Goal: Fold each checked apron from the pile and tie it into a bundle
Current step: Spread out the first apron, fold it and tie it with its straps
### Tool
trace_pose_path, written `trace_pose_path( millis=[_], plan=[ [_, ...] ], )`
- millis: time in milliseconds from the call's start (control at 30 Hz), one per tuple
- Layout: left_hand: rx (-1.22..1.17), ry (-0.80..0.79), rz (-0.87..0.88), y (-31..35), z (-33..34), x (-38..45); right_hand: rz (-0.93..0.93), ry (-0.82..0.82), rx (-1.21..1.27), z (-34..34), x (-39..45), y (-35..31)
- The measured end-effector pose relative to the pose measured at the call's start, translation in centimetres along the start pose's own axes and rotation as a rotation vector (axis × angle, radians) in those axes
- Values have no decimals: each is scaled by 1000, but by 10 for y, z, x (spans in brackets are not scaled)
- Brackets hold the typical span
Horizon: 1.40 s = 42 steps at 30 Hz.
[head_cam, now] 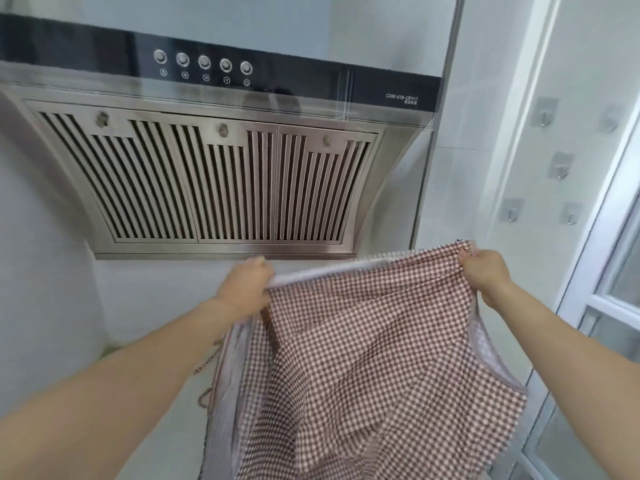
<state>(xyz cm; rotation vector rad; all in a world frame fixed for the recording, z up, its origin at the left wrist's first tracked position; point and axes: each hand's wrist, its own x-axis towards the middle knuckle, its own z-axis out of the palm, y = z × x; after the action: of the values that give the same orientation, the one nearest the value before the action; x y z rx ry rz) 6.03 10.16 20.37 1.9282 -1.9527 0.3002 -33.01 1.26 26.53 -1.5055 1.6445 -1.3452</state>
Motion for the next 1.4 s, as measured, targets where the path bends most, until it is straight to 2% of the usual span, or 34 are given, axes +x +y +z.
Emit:
trace_pose_path(
  millis=[33,100,233,300,400,600,700,767,867,967,1167,1400],
  plan=[
    [47,97,72,3,-1,1,-24,34,-16,-1,-2,-4],
    [4,126,129,11,-4,2,-97,94,-38,-1,-2,-15],
    [109,-155,101,12,-3,-3,-223,156,-21,-1,-1,-33],
    [70,-211,21,6,5,-8,-241,167,-15,0,-1,-38],
    [-143,-250,-57,5,14,-14,-261,174,-65,1,2,-43],
    [-584,-438,-155,13,16,-29,-253,202,-163,-8,12,-43],
    [-799,-369,-301,26,26,-30,-180,205,-200,-10,16,-40],
    [-939,-391,-357,35,31,-31,-141,214,-207,-10,19,-37],
    [-875,-492,-219,32,35,-31,-88,237,-215,-15,24,-29],
    [-780,-497,-177,19,37,-26,-91,231,-283,-22,24,-18],
    [-634,-298,-112,12,44,-16,-192,218,-349,-20,25,4],
    [-541,-145,-31,52,78,-23,-324,179,-428,-11,26,-1]
  ],
)
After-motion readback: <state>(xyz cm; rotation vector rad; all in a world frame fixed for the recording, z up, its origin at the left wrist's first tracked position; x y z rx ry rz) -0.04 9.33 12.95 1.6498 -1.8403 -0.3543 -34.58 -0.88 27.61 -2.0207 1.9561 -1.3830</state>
